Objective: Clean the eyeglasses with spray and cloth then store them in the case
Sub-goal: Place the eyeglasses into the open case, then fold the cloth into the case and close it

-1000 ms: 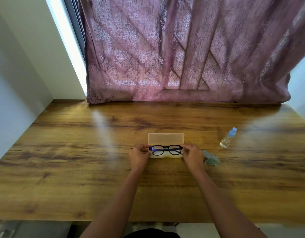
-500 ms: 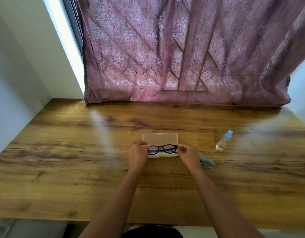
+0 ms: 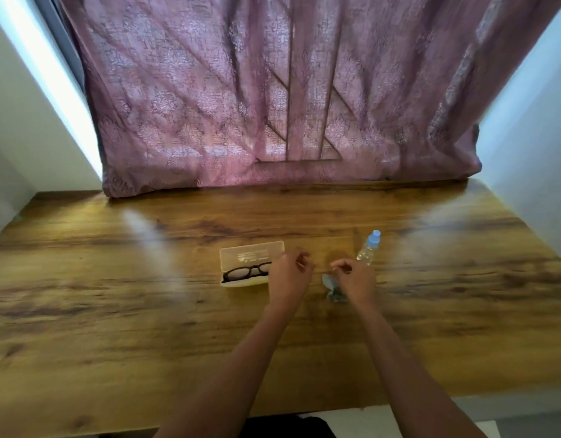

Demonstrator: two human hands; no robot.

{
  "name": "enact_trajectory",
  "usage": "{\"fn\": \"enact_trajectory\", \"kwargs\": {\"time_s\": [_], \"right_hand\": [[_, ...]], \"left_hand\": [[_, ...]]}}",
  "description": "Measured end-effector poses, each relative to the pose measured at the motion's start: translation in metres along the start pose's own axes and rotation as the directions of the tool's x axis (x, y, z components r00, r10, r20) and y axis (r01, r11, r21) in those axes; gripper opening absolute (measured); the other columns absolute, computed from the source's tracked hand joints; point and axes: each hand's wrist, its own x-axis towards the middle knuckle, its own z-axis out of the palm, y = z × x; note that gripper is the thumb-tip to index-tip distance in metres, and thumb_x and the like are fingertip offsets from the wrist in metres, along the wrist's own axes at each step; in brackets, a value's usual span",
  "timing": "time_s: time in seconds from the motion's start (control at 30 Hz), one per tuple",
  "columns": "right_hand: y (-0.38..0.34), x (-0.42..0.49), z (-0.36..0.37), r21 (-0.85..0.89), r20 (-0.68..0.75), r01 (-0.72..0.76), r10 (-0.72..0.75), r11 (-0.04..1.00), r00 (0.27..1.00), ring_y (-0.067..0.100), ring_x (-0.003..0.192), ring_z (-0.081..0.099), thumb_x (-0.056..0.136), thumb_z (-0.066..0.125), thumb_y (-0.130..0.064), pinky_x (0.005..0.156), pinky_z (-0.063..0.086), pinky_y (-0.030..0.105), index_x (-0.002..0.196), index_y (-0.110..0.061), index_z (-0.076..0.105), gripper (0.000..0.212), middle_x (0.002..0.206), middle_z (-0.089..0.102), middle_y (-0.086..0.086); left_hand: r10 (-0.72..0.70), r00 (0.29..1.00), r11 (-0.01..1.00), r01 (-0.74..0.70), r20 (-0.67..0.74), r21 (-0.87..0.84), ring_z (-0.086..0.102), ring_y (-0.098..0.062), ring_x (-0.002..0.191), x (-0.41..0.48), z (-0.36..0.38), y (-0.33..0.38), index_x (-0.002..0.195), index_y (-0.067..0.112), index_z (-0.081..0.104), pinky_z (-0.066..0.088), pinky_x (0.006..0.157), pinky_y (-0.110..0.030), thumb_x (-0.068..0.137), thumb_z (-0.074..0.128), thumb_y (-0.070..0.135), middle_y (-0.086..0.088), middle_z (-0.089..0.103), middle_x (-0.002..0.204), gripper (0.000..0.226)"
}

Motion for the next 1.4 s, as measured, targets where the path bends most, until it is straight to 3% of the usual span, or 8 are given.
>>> {"fn": "enact_trajectory", "kwargs": {"time_s": [0.17,0.43,0.7,0.87,1.0,1.17,1.27,1.4], "right_hand": [[0.025,0.0,-0.011,-0.076,-0.051,-0.105,0.101,0.992,0.994,0.021,0.09,0.064,0.083,0.062,-0.014,0.071,0.043,0.024,0.089,-0.013,0.072,0.012,0.096,0.072,0.005],[0.038,-0.004,-0.019,-0.11,0.005,-0.178,0.18,0.978,0.984,0.019,0.085,0.065,0.081,0.066,-0.034,0.068,0.045,0.022,0.089,-0.019,0.073,0.018,0.09,0.072,0.001],[0.033,-0.002,-0.011,-0.125,0.083,-0.179,0.19,0.976,0.978,0.008,0.08,0.061,0.082,0.066,-0.029,0.065,0.046,0.02,0.087,-0.022,0.074,0.011,0.091,0.072,-0.005],[0.011,0.006,-0.02,0.186,0.088,-0.108,0.093,0.977,0.992,0.009,0.076,0.057,0.083,0.065,-0.021,0.059,0.038,0.016,0.084,-0.017,0.071,0.007,0.08,0.065,-0.004],[-0.029,0.016,-0.037,0.392,0.086,-0.046,0.014,0.919,0.996,0.012,0.073,0.053,0.085,0.061,-0.017,0.064,0.037,0.023,0.079,-0.014,0.066,0.008,0.075,0.061,-0.001],[-0.076,0.021,-0.053,0.661,0.115,-0.038,-0.051,0.75,0.992,0.013,0.072,0.051,0.085,0.058,-0.01,0.068,0.042,0.029,0.062,-0.02,0.06,0.025,0.068,0.057,-0.003],[-0.094,0.02,-0.062,0.709,0.152,-0.019,-0.127,0.705,0.98,0.022,0.078,0.05,0.086,0.055,-0.011,0.072,0.042,0.036,0.065,-0.02,0.061,0.024,0.073,0.056,0.002],[-0.117,0.012,-0.078,0.733,0.125,0.078,-0.247,0.675,0.961,0.011,0.068,0.05,0.09,0.048,-0.009,0.052,0.042,0.017,0.071,-0.017,0.057,0.022,0.071,0.054,0.0]], "left_hand": [[-0.058,0.985,0.998,0.054,0.161,0.03,0.065,-0.014,0.082,-0.014,0.038,0.007,0.102,0.015,0.067,0.054,0.074,-0.027,0.079,0.069,0.023,-0.002,0.071,0.091,0.024],[-0.207,0.954,0.975,0.183,0.216,0.128,0.059,-0.019,0.1,-0.021,0.058,0.006,0.11,0.016,0.056,0.049,0.08,-0.029,0.076,0.072,0.026,-0.004,0.063,0.109,0.039],[-0.247,0.96,0.969,0.241,0.134,0.059,0.055,-0.005,0.079,-0.018,0.06,0.01,0.095,0.013,0.067,0.046,0.069,-0.015,0.084,0.063,0.013,-0.003,0.069,0.099,0.011],[-0.267,0.963,0.957,0.269,0.036,-0.106,0.059,-0.01,0.076,-0.001,0.042,0.021,0.095,0.011,0.069,0.043,0.063,-0.018,0.086,0.062,0.025,-0.002,0.07,0.089,0.018],[-0.241,0.969,0.917,0.207,-0.058,-0.341,0.061,-0.013,0.075,0.021,0.011,0.038,0.09,0.013,0.064,0.044,0.058,-0.013,0.089,0.058,0.024,0.003,0.064,0.079,0.013],[-0.246,0.968,0.705,0.148,-0.043,-0.693,0.061,-0.022,0.081,0.042,-0.026,0.052,0.08,0.018,0.06,0.054,0.077,-0.042,0.092,0.052,0.017,-0.003,0.063,0.081,0.015],[-0.184,0.982,0.644,0.08,-0.053,-0.761,0.057,-0.017,0.076,0.049,-0.048,0.064,0.08,0.017,0.059,0.052,0.069,-0.036,0.094,0.047,0.012,-0.003,0.06,0.079,0.019],[-0.029,0.999,0.627,-0.016,-0.045,-0.779,0.054,-0.011,0.071,0.053,-0.071,0.066,0.077,0.015,0.057,0.049,0.065,-0.026,0.093,0.046,0.008,-0.001,0.057,0.076,0.02]]}}
